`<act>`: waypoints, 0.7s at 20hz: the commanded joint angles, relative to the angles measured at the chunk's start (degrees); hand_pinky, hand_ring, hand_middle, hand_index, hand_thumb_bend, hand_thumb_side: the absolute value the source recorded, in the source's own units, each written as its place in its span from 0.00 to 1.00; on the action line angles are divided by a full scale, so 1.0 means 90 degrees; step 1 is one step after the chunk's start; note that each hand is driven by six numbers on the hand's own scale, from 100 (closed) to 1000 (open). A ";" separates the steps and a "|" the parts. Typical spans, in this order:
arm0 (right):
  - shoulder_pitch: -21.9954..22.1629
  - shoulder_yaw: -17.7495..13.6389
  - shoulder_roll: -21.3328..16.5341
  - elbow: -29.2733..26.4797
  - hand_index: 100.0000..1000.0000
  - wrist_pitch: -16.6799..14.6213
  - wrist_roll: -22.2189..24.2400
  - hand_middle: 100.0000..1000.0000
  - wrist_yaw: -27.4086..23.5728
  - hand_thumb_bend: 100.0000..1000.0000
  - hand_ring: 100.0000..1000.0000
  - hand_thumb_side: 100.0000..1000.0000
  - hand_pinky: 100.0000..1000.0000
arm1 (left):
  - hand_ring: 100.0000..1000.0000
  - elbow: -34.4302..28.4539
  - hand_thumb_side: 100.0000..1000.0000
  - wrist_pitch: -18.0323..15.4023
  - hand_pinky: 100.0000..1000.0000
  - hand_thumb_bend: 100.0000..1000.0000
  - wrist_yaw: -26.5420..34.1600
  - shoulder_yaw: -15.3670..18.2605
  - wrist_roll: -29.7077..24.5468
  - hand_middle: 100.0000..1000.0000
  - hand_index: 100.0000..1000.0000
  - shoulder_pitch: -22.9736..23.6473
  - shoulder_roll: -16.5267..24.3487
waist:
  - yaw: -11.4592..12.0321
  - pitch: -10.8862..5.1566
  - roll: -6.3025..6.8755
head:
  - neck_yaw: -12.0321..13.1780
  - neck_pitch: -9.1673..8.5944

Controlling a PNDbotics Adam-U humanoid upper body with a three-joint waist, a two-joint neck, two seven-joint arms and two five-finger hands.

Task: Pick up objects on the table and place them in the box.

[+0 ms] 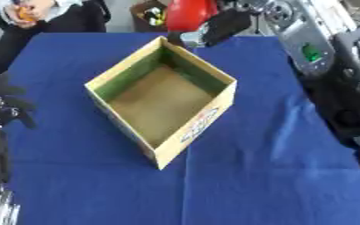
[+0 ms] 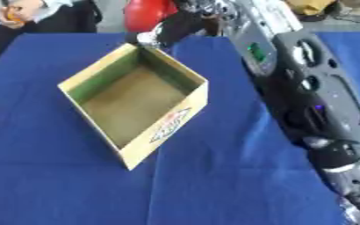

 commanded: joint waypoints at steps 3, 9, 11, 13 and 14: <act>-0.0128 -0.0029 0.0429 0.0498 0.38 -0.0175 -0.0097 0.19 0.0453 0.21 0.31 0.69 0.32 | 0.42 -0.0117 0.92 -0.0015 0.21 0.00 0.0031 -0.0045 -0.0042 0.50 0.73 -0.0096 0.0068 | 0.0076 -0.0074 -0.0002 | -0.0074 -0.0099; 0.0199 -0.0063 0.0882 0.0850 0.38 -0.0287 -0.0248 0.19 0.0850 0.22 0.31 0.64 0.32 | 0.42 -0.0117 0.92 -0.0024 0.21 0.00 0.0044 -0.0047 -0.0051 0.50 0.73 -0.0125 0.0033 | 0.0110 -0.0017 0.0014 | -0.0108 -0.0144; 0.0305 -0.0064 0.0982 0.0912 0.38 -0.0304 -0.0278 0.19 0.0931 0.21 0.31 0.63 0.32 | 0.42 -0.0117 0.92 -0.0026 0.21 0.00 0.0045 -0.0047 -0.0054 0.50 0.73 -0.0132 0.0028 | 0.0108 -0.0011 0.0016 | -0.0108 -0.0154; 0.0370 -0.0049 0.1031 0.0977 0.38 -0.0308 -0.0311 0.19 0.1039 0.19 0.31 0.64 0.32 | 0.42 -0.0117 0.92 -0.0027 0.21 0.00 0.0045 -0.0048 -0.0057 0.50 0.73 -0.0133 0.0027 | 0.0107 -0.0011 0.0018 | -0.0112 -0.0159; 0.0396 -0.0044 0.1050 0.1007 0.37 -0.0313 -0.0341 0.19 0.1117 0.19 0.31 0.64 0.32 | 0.42 -0.0117 0.92 -0.0026 0.21 0.00 0.0045 -0.0047 -0.0057 0.50 0.73 -0.0131 0.0026 | 0.0106 -0.0012 0.0019 | -0.0115 -0.0157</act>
